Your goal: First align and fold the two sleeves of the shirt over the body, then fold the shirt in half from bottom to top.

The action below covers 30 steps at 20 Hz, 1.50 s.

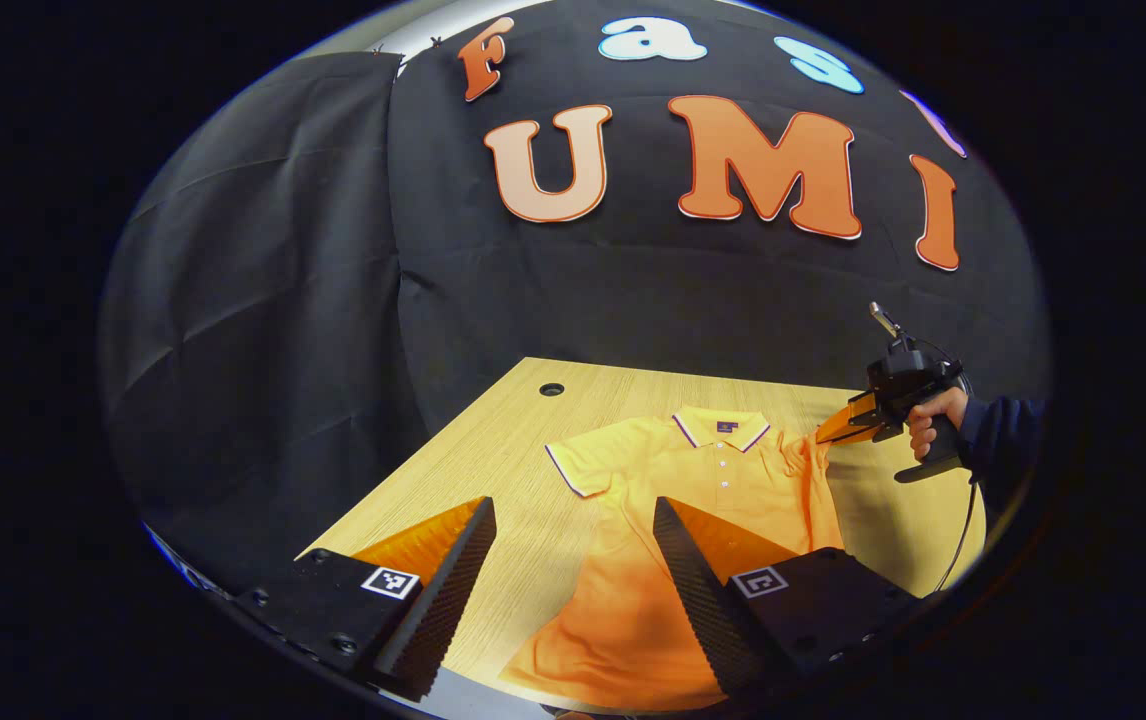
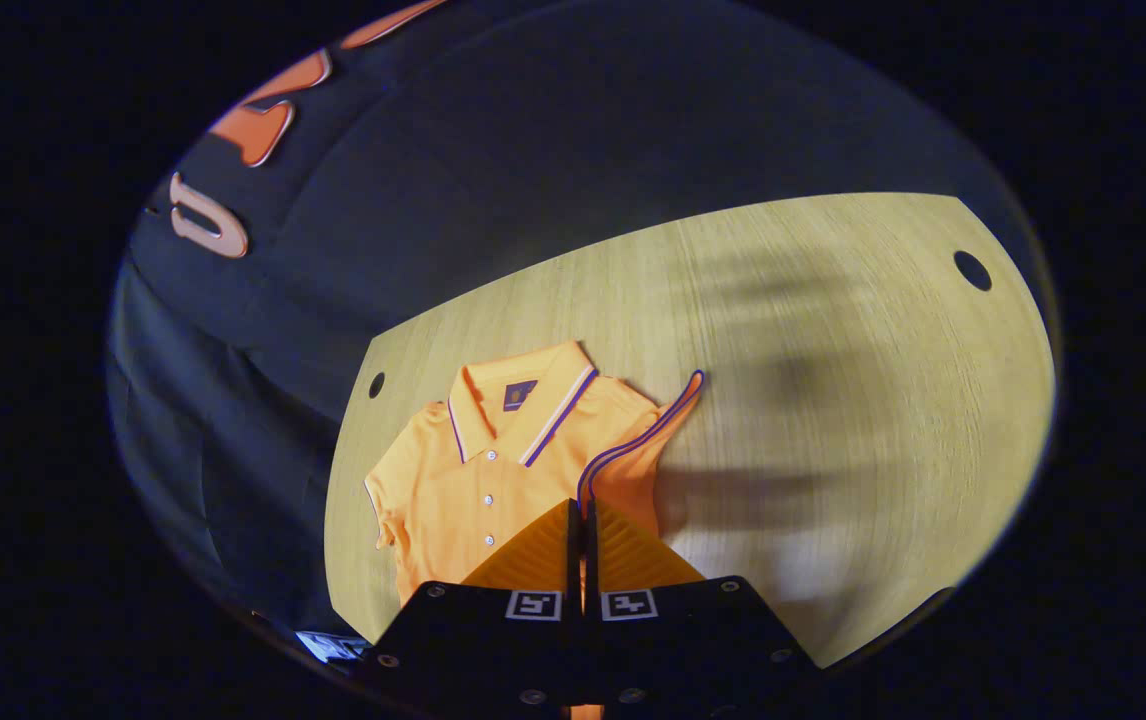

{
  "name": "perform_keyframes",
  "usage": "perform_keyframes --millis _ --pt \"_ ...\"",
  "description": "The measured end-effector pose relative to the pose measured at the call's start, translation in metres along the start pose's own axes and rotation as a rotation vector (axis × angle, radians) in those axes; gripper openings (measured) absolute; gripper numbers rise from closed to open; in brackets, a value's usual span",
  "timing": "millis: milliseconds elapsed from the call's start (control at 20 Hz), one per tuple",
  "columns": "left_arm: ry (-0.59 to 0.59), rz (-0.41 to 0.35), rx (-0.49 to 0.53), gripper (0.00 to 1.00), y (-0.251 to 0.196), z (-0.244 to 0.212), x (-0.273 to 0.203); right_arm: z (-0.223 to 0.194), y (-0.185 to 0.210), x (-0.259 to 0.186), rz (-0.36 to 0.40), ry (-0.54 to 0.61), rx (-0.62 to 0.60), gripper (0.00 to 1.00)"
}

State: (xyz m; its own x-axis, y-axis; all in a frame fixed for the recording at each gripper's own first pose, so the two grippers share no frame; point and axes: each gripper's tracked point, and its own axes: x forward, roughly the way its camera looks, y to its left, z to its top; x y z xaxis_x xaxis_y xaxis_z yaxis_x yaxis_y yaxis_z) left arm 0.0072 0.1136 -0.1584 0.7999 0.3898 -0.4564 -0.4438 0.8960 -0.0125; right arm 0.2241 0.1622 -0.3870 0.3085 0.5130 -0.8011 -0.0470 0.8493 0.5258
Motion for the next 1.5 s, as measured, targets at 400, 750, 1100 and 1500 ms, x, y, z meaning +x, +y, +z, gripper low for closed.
perform_keyframes --millis 400,750,1100,1500 --pt "0.018 0.036 -0.03 0.98 0.016 -0.01 0.003 -0.043 0.047 0.026 -0.021 0.076 -0.428 0.01" --pt "0.11 -0.002 -0.067 0.98 0.015 -0.03 0.018 -0.06 0.065 0.024 0.039 0.109 -0.448 0.3" --pt "0.351 -0.056 -0.208 0.98 0.014 -0.052 0.071 -0.039 0.051 -0.015 -0.02 -0.019 -0.392 0.91" --pt "0.603 -0.227 -0.227 0.98 0.024 -0.056 0.139 -0.037 0.036 -0.079 -0.177 -0.175 -0.258 0.95"
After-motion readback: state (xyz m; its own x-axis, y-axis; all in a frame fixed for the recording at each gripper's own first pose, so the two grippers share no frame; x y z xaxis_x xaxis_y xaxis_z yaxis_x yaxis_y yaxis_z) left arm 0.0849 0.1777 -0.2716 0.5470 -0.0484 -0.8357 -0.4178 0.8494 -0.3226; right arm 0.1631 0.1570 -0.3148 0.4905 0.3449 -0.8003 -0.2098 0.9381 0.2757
